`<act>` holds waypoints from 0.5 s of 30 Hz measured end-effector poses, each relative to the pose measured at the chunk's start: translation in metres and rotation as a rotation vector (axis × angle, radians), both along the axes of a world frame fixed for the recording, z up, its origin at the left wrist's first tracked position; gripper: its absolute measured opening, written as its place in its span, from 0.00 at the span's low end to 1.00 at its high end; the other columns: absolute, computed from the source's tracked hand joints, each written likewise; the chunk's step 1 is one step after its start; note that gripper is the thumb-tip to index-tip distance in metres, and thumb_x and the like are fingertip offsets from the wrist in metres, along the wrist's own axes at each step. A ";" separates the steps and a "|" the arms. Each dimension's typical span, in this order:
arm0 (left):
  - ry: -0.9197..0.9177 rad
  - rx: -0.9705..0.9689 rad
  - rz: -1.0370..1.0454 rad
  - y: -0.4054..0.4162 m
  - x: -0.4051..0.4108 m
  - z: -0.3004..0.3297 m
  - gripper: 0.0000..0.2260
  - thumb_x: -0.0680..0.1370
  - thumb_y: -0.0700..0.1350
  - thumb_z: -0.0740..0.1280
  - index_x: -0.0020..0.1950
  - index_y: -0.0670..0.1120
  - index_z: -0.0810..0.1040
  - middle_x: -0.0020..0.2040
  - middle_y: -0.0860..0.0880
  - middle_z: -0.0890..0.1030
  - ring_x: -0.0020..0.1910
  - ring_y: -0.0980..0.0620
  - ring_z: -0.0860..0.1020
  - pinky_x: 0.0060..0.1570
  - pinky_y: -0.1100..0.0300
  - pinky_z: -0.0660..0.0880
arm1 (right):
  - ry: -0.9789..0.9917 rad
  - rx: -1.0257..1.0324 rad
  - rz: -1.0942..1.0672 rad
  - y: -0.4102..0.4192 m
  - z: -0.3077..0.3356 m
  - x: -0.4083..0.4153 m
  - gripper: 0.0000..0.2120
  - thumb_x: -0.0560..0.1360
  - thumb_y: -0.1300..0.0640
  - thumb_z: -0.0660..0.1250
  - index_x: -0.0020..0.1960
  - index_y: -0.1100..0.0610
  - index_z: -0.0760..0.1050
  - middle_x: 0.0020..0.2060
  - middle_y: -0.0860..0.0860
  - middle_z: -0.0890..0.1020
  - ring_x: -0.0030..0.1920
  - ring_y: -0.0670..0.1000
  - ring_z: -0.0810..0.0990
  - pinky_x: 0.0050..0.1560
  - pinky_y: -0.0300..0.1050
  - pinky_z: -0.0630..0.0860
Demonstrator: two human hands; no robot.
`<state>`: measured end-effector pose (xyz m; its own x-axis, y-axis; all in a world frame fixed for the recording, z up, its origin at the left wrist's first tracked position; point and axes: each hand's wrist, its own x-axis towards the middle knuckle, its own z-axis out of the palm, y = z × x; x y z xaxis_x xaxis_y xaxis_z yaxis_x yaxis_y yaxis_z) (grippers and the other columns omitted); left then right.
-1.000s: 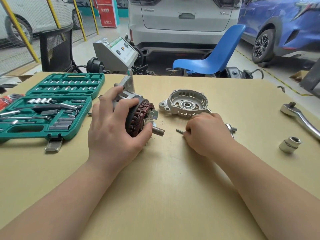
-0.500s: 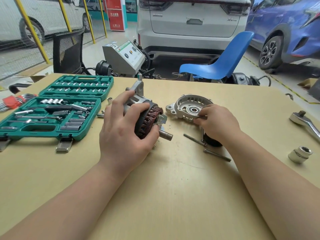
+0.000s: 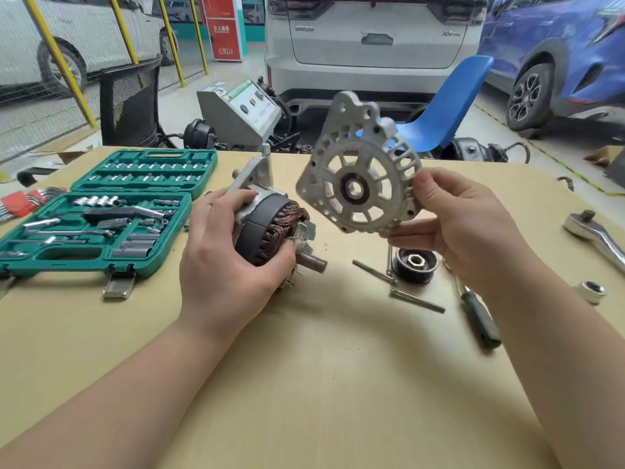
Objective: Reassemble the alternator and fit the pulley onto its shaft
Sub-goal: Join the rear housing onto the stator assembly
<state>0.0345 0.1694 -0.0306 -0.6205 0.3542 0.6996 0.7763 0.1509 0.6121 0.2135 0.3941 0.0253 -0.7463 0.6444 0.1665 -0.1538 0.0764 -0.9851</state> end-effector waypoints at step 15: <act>-0.029 -0.003 0.092 0.008 -0.008 0.000 0.31 0.69 0.60 0.76 0.70 0.55 0.73 0.66 0.51 0.74 0.62 0.55 0.75 0.57 0.57 0.74 | 0.011 0.112 0.025 0.001 0.005 0.010 0.10 0.75 0.42 0.70 0.47 0.49 0.84 0.45 0.59 0.87 0.45 0.65 0.88 0.50 0.59 0.86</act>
